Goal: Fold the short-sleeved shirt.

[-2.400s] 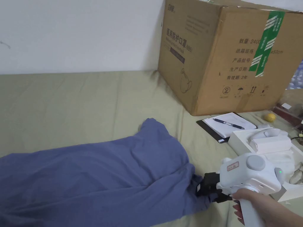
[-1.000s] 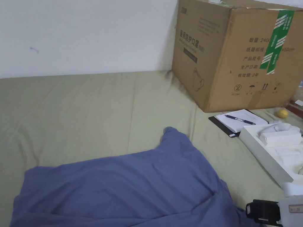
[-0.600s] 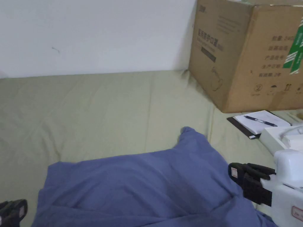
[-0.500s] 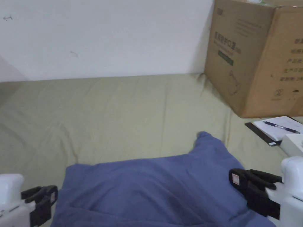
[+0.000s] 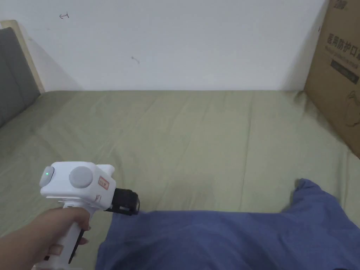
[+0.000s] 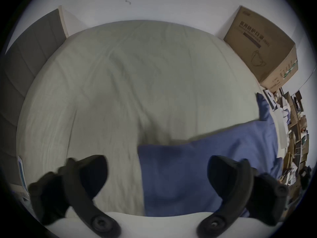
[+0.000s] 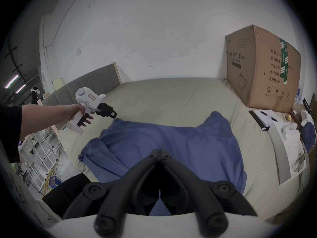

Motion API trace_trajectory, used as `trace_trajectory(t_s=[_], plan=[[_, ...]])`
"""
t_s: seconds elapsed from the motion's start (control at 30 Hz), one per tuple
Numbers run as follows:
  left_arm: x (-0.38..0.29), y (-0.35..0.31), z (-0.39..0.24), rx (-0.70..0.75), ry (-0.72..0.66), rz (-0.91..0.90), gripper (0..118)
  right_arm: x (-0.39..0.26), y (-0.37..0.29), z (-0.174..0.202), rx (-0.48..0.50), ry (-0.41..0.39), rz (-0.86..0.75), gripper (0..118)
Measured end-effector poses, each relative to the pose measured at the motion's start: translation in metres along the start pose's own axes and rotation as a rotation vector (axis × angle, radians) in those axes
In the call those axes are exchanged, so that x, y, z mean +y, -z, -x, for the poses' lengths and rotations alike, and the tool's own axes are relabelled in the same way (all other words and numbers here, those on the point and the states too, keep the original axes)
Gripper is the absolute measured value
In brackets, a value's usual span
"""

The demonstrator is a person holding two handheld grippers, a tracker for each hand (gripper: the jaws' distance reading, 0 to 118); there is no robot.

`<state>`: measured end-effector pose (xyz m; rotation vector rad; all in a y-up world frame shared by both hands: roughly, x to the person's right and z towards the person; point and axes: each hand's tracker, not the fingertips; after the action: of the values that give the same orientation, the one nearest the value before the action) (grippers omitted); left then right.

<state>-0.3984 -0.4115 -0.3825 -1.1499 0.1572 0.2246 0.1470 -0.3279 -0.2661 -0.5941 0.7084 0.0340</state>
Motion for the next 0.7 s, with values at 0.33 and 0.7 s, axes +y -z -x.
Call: trace_trajectory(t_s=[0.33,0.7], plan=[[-0.002,0.038,-0.017,0.036,0.101,-0.004,66,-0.019,0.036,-0.034,-0.014,0.063,0.101,0],[-0.009,-0.009,-0.041,0.001,0.18,-0.126,0,0.059,0.066,-0.117,-0.087,0.189,-0.045,0]])
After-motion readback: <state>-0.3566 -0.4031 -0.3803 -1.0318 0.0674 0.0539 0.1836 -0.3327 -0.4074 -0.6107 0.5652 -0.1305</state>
